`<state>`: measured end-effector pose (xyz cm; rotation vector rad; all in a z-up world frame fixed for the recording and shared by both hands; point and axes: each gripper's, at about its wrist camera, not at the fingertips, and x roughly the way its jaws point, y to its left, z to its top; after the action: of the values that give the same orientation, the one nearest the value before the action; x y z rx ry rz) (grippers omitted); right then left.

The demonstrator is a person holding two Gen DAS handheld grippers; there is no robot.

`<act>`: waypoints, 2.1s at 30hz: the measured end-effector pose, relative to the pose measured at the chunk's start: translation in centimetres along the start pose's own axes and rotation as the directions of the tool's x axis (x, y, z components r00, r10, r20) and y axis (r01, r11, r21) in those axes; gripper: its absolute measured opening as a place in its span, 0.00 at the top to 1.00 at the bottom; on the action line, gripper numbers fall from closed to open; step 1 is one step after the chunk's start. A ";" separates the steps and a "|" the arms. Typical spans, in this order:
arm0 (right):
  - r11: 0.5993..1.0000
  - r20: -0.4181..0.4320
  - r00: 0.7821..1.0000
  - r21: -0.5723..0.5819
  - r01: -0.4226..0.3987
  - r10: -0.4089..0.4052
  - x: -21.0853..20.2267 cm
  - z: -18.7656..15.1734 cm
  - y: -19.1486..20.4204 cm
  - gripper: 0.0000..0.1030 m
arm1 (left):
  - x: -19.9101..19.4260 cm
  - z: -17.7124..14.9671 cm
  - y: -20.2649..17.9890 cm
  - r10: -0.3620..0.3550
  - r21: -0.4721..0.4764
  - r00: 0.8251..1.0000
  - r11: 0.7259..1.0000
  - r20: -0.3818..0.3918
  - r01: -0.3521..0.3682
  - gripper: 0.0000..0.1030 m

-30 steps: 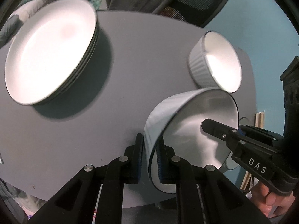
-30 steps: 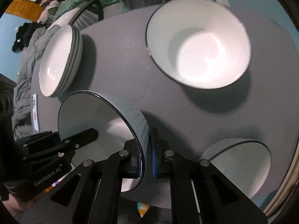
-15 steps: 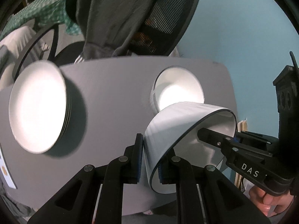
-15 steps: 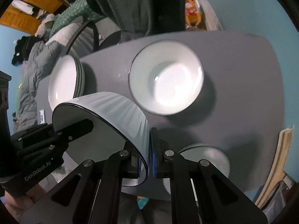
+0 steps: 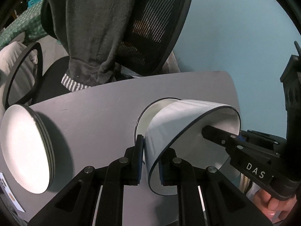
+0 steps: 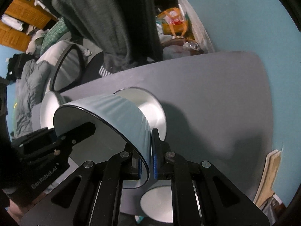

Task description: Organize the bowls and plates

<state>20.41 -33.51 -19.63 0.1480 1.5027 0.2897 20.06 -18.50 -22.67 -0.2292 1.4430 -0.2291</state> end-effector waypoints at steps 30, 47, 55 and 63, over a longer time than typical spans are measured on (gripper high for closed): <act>0.998 -0.040 0.998 -0.023 0.051 -0.052 1.2 1.1 -1.0 0.74 | 2.2 0.5 -1.7 0.112 0.058 0.992 0.992 -0.065 -0.108 0.78; 0.999 0.032 0.999 0.000 0.038 -0.038 -0.8 -0.2 -1.0 0.71 | -0.7 -0.3 -1.1 0.156 0.052 0.988 0.987 -0.011 -0.155 0.43; 0.994 0.126 0.988 -0.041 0.098 -0.093 -4.6 -2.0 0.5 0.46 | -4.4 -2.5 -0.9 0.144 0.054 0.987 0.988 0.074 -0.148 0.31; 0.991 0.199 0.974 -0.055 0.120 -0.107 -8.0 -3.9 2.2 0.43 | -8.2 -4.8 -0.9 0.091 0.029 0.988 0.995 0.125 -0.095 0.26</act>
<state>16.00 -33.99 -11.63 0.0363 1.2993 0.2262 14.32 -17.08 -15.16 -0.1442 1.3220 -0.1609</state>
